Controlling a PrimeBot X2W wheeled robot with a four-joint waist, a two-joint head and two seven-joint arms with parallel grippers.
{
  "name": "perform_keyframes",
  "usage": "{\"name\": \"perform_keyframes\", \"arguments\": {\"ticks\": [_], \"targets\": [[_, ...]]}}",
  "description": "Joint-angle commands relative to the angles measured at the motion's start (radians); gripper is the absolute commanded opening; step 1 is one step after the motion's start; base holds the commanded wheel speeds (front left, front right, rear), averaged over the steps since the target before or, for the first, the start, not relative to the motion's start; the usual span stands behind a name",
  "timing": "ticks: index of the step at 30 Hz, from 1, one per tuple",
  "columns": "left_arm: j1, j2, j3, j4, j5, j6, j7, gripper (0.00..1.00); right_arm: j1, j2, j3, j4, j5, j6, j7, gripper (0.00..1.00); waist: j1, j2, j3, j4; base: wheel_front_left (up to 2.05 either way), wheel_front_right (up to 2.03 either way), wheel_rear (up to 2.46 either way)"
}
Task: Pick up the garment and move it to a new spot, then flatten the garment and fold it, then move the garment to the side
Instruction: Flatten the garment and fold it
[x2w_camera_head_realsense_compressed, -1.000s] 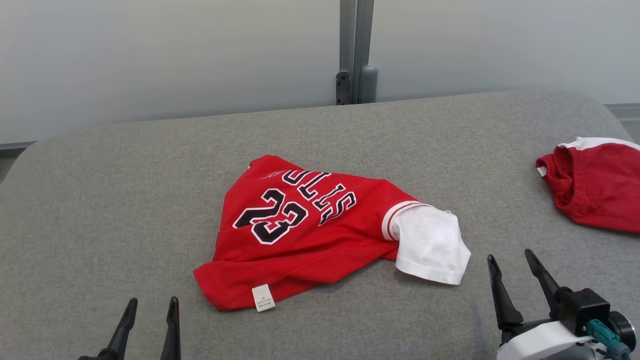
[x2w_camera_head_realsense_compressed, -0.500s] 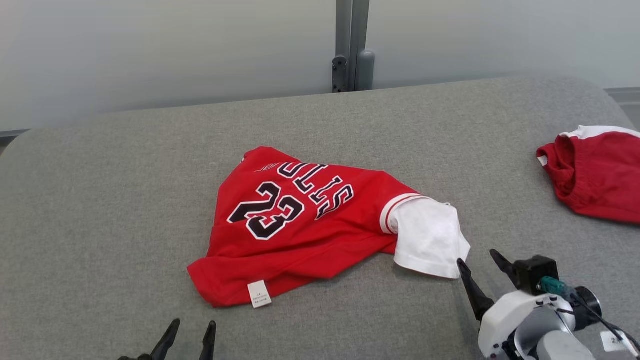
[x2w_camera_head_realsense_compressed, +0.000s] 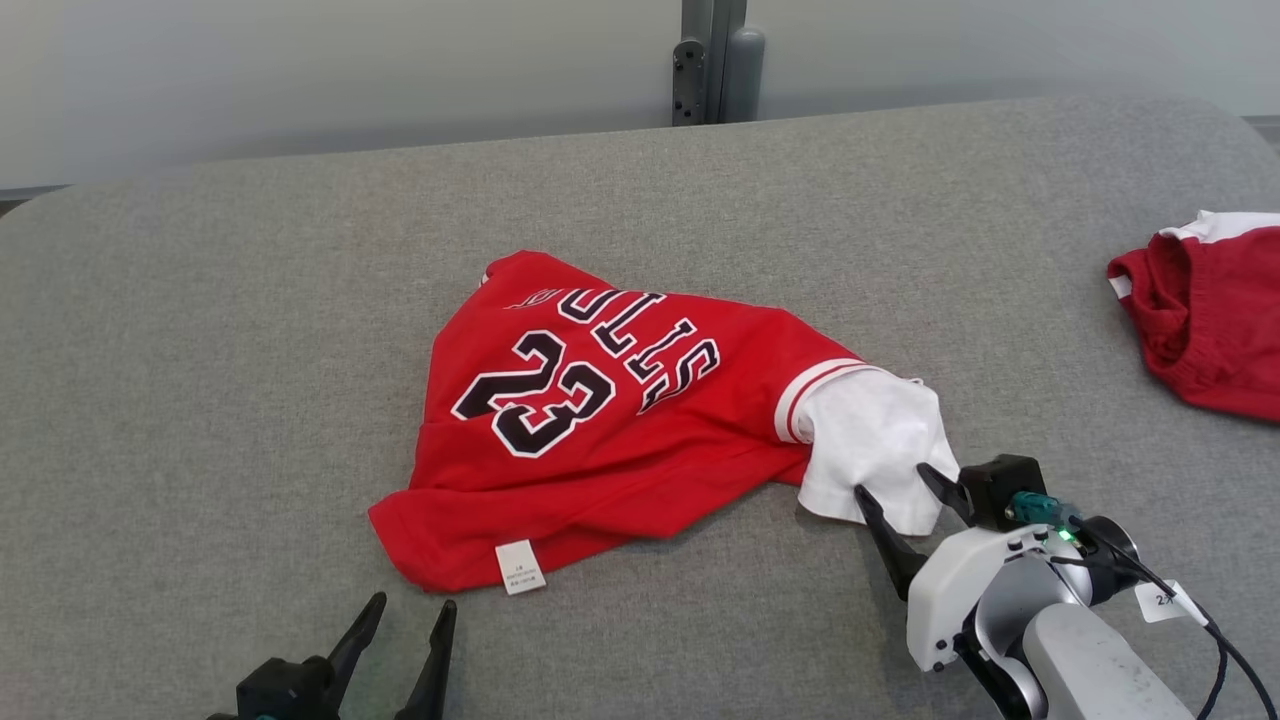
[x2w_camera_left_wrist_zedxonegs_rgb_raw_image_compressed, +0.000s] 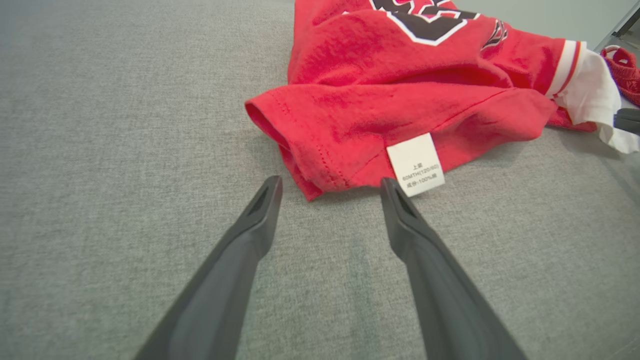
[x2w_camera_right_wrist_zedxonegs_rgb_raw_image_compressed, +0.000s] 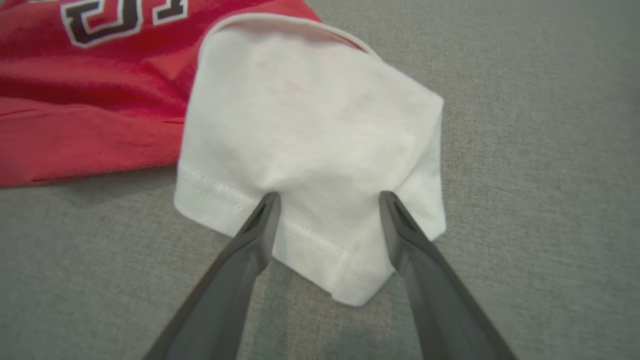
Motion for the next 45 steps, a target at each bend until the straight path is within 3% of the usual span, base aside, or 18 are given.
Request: {"name": "perform_keyframes", "arguments": {"ticks": [1, 19, 20, 23, 29, 33, 39, 45], "targets": [[-0.025, 0.006, -0.005, 0.003, -0.012, -0.002, -0.003, 1.00, -0.012, -0.006, 0.002, 0.007, 0.005, -0.001, -0.010, 1.00, -0.0001, 0.0000, 0.017, 0.010, 0.00, 0.00, 0.00], [-0.161, -0.002, -0.087, 0.097, -0.032, -0.002, -0.003, 1.00, -0.066, -0.010, 0.019, 0.041, 0.019, -0.001, -0.032, 1.00, -0.0001, 0.0000, 0.095, 0.009, 0.00, 0.00, 0.00], [-0.162, -0.003, -0.093, 0.097, -0.034, -0.002, -0.003, 0.87, -0.067, -0.009, 0.025, 0.045, 0.026, -0.001, -0.027, 1.00, -0.0001, 0.0000, 0.096, 0.009, 0.00, 0.00, 0.00], [-0.166, 0.000, -0.105, 0.091, -0.042, -0.002, -0.003, 0.04, -0.071, -0.011, 0.035, 0.054, 0.045, -0.001, -0.025, 0.00, -0.0001, 0.0000, 0.097, 0.011, 0.00, 0.00, 0.00], [-0.149, 0.029, -0.153, 0.079, -0.077, -0.002, -0.003, 0.00, -0.065, -0.020, 0.044, 0.052, 0.143, -0.001, -0.043, 0.00, -0.0001, 0.0000, 0.072, 0.013, 0.00, 0.00, 0.00], [-0.106, 0.077, -0.178, -0.020, -0.129, -0.002, 0.031, 0.00, -0.031, -0.053, 0.022, -0.052, 0.276, -0.001, -0.036, 0.00, -0.0001, 0.0000, 0.041, 0.008, 0.00, 0.00, 0.00], [-0.004, 0.184, -0.137, -0.382, -0.237, 0.016, 0.157, 0.00, 0.068, -0.141, -0.082, -0.383, 0.536, -0.001, 0.047, 0.00, -0.0001, 0.0000, 0.002, -0.009, 0.00, 0.00, 0.00], [0.068, 0.280, -0.062, -0.767, -0.356, 0.063, 0.280, 0.00, 0.188, -0.171, -0.237, -0.678, 0.803, -0.001, 0.185, 0.00, -0.0001, 0.0000, -0.031, -0.030, 0.00, 0.00, 0.00]]}}
